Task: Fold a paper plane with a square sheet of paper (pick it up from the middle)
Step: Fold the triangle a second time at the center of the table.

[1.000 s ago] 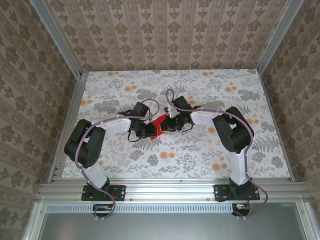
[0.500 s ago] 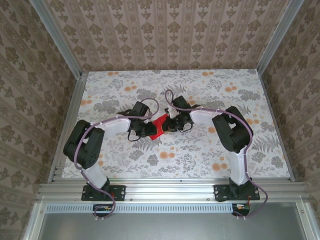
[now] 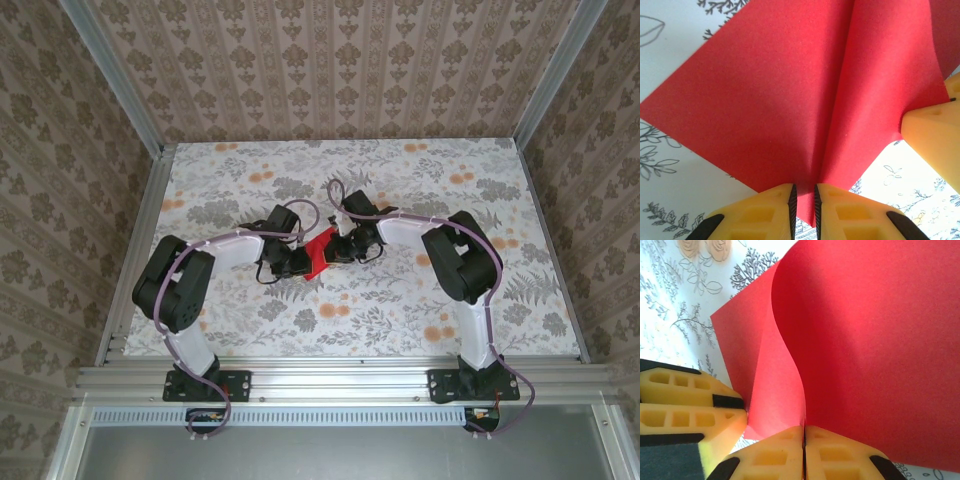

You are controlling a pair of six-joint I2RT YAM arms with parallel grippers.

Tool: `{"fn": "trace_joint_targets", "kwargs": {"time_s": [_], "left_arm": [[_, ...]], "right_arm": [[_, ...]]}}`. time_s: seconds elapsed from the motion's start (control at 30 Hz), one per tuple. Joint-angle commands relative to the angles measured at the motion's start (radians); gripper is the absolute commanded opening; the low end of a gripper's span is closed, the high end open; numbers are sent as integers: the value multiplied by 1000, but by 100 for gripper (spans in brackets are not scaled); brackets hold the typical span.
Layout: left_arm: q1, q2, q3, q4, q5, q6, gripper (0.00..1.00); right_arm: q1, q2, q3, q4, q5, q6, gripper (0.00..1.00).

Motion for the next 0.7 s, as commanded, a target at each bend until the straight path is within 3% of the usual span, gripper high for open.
{"fn": "trace_joint_targets", "kwargs": {"time_s": [0.0,0.67], "left_arm": [[-3,28,21,-50,-26,30,20],[-14,41,34,-73,-38,58,17]], "right_arm": [[1,24,29,-56,53,-18,9],[4,27,56,-70,57,-27,10]]}}
